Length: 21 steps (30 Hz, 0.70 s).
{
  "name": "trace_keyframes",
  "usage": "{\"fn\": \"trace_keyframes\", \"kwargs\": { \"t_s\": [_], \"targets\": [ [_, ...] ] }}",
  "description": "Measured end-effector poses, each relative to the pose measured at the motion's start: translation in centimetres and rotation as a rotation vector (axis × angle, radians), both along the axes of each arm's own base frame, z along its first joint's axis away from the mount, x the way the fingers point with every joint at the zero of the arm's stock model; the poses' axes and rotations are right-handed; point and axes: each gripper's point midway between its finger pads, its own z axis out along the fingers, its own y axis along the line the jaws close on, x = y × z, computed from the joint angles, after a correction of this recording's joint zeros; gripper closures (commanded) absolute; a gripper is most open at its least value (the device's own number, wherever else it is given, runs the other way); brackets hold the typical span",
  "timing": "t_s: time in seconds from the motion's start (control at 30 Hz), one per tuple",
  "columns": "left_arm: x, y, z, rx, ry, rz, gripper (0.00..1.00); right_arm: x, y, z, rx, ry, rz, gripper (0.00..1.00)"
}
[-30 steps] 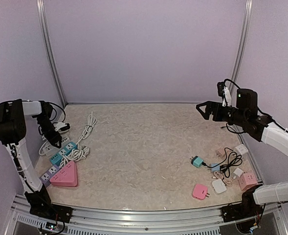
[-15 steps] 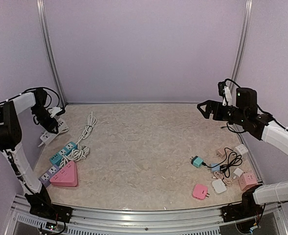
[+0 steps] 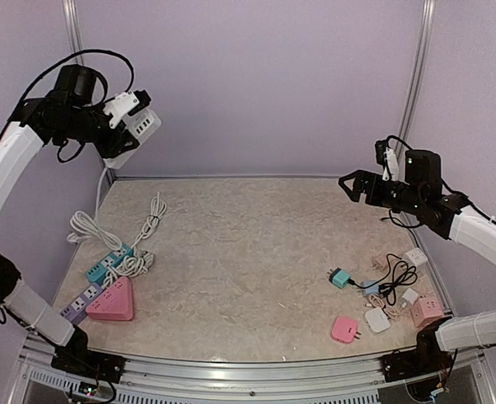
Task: Insert the plug
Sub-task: Place the socket at the center of the board.
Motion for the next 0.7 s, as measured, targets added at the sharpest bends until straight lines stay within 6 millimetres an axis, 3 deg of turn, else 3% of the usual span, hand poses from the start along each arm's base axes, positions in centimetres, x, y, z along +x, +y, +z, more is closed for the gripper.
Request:
{"fn": "trace_keyframes", "kwargs": {
  "t_s": [0.1,0.27,0.33,0.43,0.6,0.7],
  "targets": [
    [-0.5,-5.3,-3.7,0.029,0.111,-0.127,1.0,-0.1,0.1,-0.1,0.003,0.01,0.0,0.0],
    [-0.4,-13.2,-14.6,0.154,0.368,-0.281,1.0,-0.4,-0.1,-0.4,0.002,0.032,-0.014,0.0],
    [-1.4,-16.4,-19.4,0.217,0.476,-0.344,1.0,-0.6,-0.2,-0.4,0.003,0.039,-0.02,0.0],
    [-4.0,-20.5,-24.8,0.295,0.597,-0.431,1.0,-0.8,-0.4,-0.5,0.0,0.05,-0.029,0.0],
    [-9.9,-24.1,-29.6,0.404,0.732,-0.545,0.97,-1.1,-0.5,-1.2,-0.011,0.077,-0.031,0.0],
    [-12.0,-24.9,-30.6,0.44,0.771,-0.571,0.67,-1.3,-0.6,-1.5,-0.017,0.091,-0.032,0.0]
  ]
}}
